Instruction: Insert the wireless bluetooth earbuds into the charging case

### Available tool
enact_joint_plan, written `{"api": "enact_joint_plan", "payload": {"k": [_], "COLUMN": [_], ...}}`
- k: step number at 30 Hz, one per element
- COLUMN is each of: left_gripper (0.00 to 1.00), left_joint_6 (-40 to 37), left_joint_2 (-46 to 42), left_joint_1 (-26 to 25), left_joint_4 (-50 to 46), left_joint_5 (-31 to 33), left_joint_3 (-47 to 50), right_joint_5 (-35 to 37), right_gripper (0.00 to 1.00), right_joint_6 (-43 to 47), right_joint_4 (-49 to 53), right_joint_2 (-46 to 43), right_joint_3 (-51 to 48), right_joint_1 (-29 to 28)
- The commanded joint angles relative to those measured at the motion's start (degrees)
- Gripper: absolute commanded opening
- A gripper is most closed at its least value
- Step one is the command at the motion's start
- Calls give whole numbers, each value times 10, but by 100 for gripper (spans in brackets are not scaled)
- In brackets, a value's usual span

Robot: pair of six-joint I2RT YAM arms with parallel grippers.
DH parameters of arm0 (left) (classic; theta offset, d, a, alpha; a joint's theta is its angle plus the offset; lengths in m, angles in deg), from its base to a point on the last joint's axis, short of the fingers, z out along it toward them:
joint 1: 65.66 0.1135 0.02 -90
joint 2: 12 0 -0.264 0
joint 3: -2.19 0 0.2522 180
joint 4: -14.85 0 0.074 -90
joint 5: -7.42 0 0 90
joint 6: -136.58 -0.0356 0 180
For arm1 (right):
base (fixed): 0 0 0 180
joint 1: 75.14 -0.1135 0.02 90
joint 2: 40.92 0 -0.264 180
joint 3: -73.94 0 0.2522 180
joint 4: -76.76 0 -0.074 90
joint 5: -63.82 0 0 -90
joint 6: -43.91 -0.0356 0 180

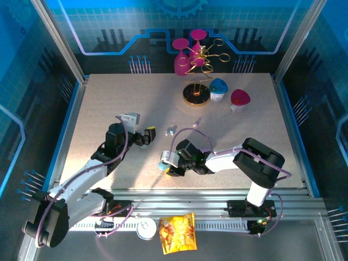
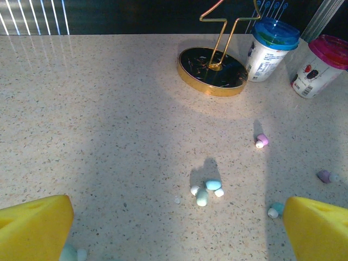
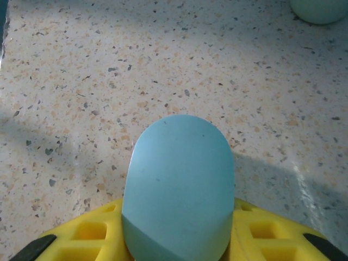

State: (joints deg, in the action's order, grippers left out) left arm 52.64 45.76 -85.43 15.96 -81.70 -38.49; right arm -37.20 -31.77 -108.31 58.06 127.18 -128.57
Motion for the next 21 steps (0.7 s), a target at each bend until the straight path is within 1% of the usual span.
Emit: {"api": "enact_joint_plan", "payload": {"k": [1, 5, 6, 11, 12, 15, 18, 21], "left_gripper": [99, 99, 99, 99, 99, 99, 99, 99], "left_joint_6": [2, -1, -7, -36, -43, -59, -61, -60], "left_joint_2": [-9, -34, -41, -52, -51, -41, -22, 0], "left_joint_1": [-1, -4, -5, -18, -21, -25, -28, -34], "left_joint_4": [25, 97, 112, 142, 151, 197, 239, 256], "left_joint_5": [-23, -77, -100, -200, -225, -299, -353, -414], "left_joint_3": [-8, 14, 16, 0, -2, 3, 7, 0], "right_joint_5": [-3, -19, -27, -77, -94, -154, -195, -236], "right_gripper": [29, 29, 29, 28, 26, 26, 25, 24], "right_joint_6": [9, 10, 7, 0, -5, -4, 13, 23], "right_joint_4": [27, 69, 80, 158, 181, 244, 304, 350], "right_joint_2": [-52, -123, -145, -250, -268, -315, -347, -364], "right_joint_3": [6, 2, 1, 12, 19, 45, 73, 102], "right_joint_1": [12, 36, 45, 98, 112, 150, 171, 184]}}
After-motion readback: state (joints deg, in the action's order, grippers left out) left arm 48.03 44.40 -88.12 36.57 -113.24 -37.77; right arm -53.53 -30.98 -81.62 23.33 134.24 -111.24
